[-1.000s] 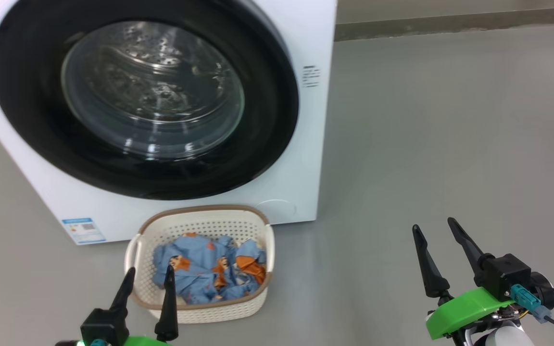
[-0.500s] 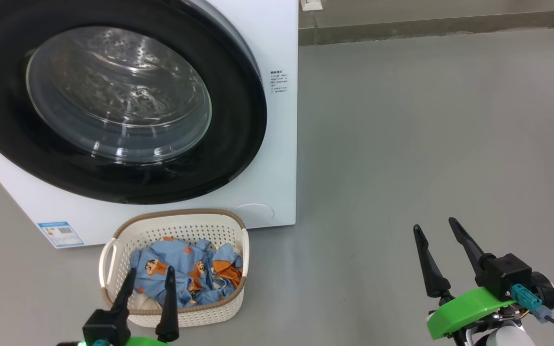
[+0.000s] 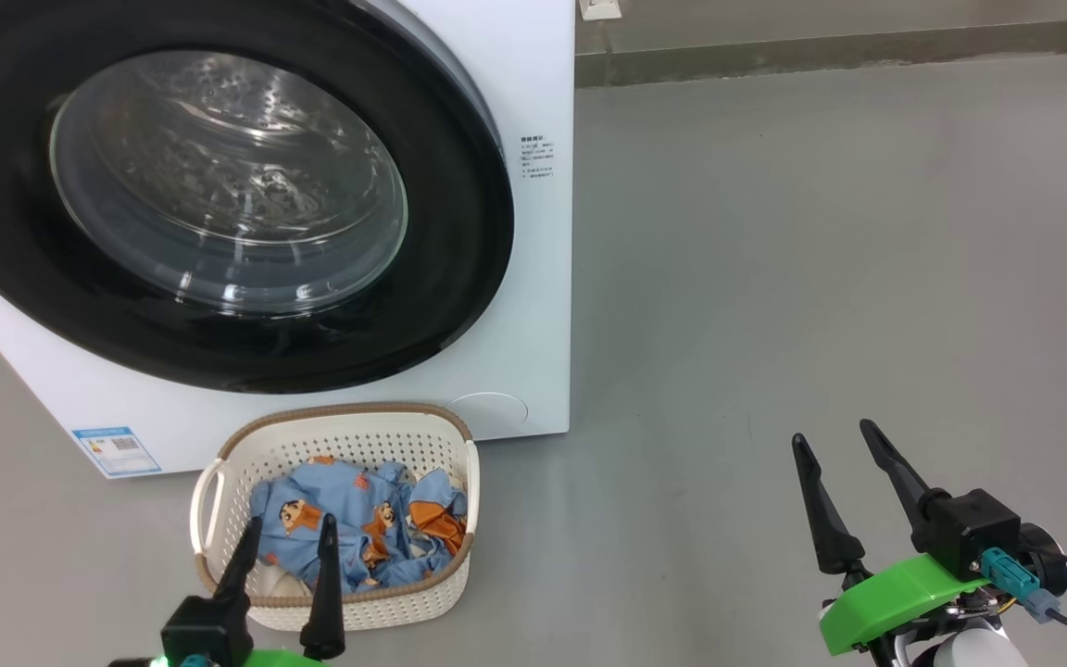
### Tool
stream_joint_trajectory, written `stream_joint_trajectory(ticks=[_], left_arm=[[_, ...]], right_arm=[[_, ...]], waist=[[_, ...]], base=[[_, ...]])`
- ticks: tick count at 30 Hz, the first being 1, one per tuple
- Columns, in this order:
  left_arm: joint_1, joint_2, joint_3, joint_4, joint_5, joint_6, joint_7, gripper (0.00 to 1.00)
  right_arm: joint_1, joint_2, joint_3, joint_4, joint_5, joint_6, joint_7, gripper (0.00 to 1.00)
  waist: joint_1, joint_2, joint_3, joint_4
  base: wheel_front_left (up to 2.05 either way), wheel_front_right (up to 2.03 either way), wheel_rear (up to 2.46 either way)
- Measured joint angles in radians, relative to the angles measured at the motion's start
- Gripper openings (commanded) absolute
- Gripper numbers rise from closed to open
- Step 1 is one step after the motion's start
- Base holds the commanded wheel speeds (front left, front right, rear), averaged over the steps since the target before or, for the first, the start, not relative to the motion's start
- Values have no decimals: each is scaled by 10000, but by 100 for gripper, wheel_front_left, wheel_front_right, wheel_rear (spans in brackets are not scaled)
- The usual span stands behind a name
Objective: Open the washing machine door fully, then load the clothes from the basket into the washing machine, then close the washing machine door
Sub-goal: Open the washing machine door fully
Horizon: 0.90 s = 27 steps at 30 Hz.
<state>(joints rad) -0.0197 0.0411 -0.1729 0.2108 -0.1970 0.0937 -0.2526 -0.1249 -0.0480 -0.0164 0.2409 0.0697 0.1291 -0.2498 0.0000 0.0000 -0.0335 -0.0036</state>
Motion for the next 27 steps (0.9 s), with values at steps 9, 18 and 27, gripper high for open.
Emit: stream_joint_trajectory(ticks=[9,18,27], left_arm=[[0,0,-8,27,0,0,0,100],[2,0,-44,109,73,0,0,100],[2,0,-61,198,54,121,0,100]], right_arm=[[0,0,48,-4,-71,0,0,100],[0,0,84,-10,-104,0,0,100],[1,-13,251,119,44,0,0,0]], waist=[[0,0,9,-8],[0,0,1,-22],[0,0,73,49]], base=[[0,0,0],[0,0,0],[0,0,0]])
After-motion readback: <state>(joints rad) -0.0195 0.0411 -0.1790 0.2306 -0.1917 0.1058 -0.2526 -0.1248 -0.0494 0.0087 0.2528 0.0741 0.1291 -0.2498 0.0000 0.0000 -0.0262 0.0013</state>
